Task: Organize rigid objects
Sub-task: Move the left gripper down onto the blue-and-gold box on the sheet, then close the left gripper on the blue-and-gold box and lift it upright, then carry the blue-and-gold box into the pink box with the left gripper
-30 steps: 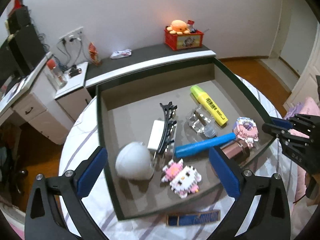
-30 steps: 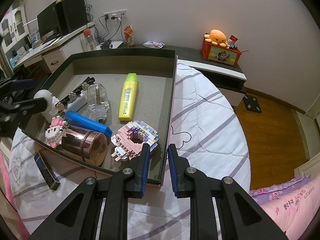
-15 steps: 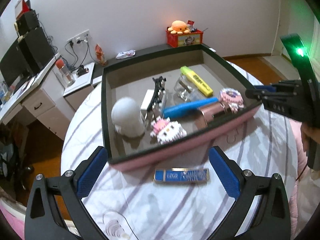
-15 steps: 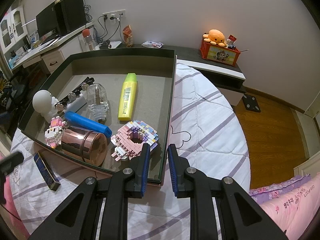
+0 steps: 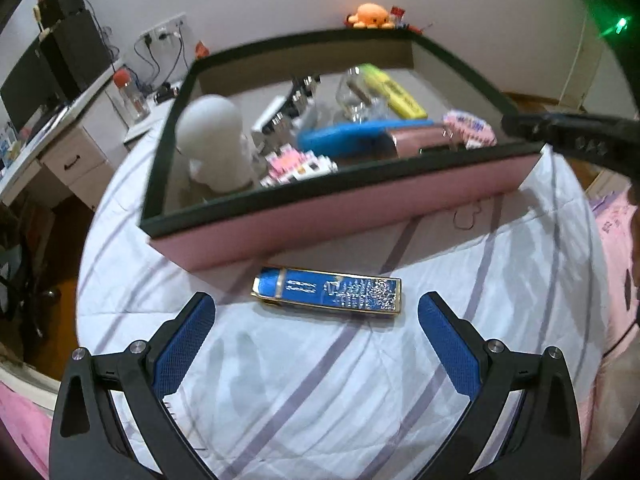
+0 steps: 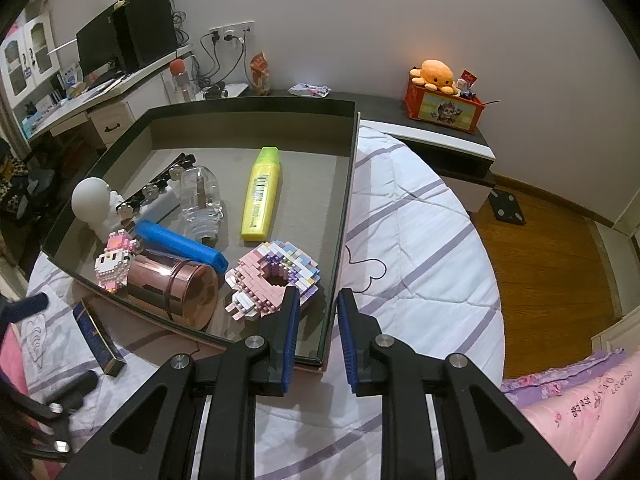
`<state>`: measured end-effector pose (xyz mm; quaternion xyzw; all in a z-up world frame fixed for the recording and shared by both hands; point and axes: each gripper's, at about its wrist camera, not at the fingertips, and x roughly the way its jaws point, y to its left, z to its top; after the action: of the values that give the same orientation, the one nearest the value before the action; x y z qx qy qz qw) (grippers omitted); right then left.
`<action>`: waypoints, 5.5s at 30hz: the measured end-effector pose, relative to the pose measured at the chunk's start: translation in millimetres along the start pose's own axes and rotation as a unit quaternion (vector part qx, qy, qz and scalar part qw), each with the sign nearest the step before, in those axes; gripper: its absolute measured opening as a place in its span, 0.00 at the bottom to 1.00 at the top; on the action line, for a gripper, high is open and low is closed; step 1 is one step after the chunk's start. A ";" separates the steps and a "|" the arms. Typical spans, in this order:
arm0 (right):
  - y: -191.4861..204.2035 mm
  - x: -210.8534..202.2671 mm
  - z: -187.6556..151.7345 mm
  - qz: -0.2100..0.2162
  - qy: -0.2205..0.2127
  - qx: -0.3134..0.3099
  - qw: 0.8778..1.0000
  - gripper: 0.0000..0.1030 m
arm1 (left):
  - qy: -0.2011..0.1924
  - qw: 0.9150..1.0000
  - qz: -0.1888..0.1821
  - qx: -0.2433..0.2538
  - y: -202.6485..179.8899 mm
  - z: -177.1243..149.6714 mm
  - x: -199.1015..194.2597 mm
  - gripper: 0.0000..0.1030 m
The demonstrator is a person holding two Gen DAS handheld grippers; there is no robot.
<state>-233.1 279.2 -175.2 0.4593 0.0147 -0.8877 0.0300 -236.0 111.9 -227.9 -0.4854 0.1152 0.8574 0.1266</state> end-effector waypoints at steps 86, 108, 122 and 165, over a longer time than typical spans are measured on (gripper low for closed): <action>4.5 -0.7 2.2 -0.002 0.020 -0.022 1.000 0.21 | -0.091 0.995 -0.035 0.020 45.6 58.3 -57.6 0.20; 3.0 0.0 3.8 0.005 0.025 -0.031 0.999 0.21 | -0.031 0.993 -0.094 0.069 -1.5 135.9 21.1 0.20; 2.0 1.3 3.8 0.003 0.025 -0.032 0.999 0.21 | -0.014 0.992 -0.104 0.074 -11.4 133.3 37.1 0.22; 3.5 -0.2 3.3 -0.004 0.031 -0.032 0.999 0.21 | 0.017 0.998 -0.060 0.030 36.6 100.7 47.9 0.63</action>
<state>-235.4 275.5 -173.1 0.4851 0.0462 -0.8723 0.0405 -352.7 114.8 -215.8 -0.5017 0.1138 0.8361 0.1905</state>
